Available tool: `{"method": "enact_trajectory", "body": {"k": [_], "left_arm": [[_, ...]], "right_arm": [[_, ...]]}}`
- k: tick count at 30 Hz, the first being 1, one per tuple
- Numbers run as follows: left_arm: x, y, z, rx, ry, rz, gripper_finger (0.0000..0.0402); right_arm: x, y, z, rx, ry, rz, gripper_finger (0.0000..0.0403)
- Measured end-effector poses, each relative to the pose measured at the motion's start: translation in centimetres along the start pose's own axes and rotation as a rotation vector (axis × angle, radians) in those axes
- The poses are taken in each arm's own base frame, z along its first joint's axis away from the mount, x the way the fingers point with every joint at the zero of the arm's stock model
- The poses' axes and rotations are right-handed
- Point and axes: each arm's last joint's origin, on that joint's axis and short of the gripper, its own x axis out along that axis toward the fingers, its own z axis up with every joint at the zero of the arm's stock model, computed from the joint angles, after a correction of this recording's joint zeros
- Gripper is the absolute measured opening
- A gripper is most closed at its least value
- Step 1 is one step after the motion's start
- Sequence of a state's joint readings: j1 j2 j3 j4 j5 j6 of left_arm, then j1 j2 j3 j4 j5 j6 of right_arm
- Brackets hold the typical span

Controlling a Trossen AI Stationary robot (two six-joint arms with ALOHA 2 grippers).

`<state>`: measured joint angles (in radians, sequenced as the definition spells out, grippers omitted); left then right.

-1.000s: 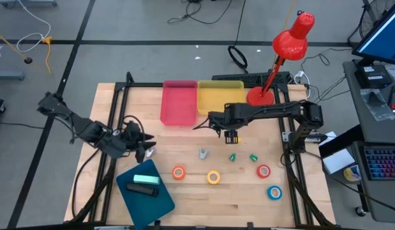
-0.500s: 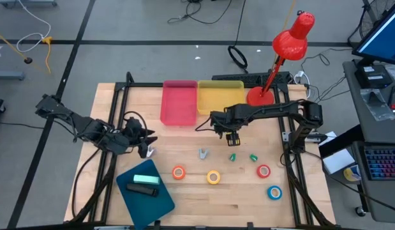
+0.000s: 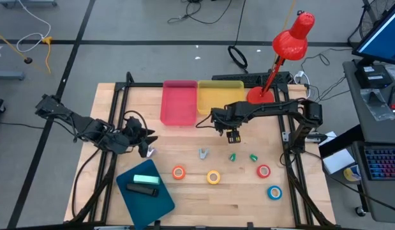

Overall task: Pick and place Stapler, Stapler remover, tape
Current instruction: Put the top yellow stapler into the blue bin

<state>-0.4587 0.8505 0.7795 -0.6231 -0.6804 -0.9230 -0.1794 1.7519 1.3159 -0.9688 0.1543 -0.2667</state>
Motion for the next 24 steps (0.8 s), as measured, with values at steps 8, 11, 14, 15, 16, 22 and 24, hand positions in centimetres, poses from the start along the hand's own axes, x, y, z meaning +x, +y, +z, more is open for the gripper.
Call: {"method": "enact_trajectory", "body": {"k": [8,11,14,15,16,22,24], "left_arm": [[0.0,0.0,0.0,0.001,0.000,0.000,0.0170],[0.0,0.0,0.0,0.002,0.000,0.000,0.0170],[0.0,0.0,0.0,0.004,0.000,0.000,0.0170],[0.0,0.0,0.0,0.004,0.001,0.000,0.0170],[0.0,0.0,0.0,0.004,0.001,0.000,0.0170],[0.0,0.0,0.0,0.004,0.000,0.000,0.0170],[0.0,0.0,0.0,0.004,0.000,0.000,0.0170]], "right_arm": [[0.8,0.1,-0.4,0.017,0.010,0.002,0.0308],[2.0,0.4,-1.0,0.015,0.032,-0.014,0.0315],[3.0,0.5,-1.3,0.015,0.027,-0.052,0.0319],[3.2,0.6,-1.3,0.017,0.021,-0.052,0.0320],[3.4,0.6,-1.3,0.021,0.014,-0.053,0.0320],[4.0,0.7,-1.4,0.025,-0.009,-0.058,0.0320],[4.4,0.9,-1.7,0.024,-0.004,-0.054,0.0318]]}}
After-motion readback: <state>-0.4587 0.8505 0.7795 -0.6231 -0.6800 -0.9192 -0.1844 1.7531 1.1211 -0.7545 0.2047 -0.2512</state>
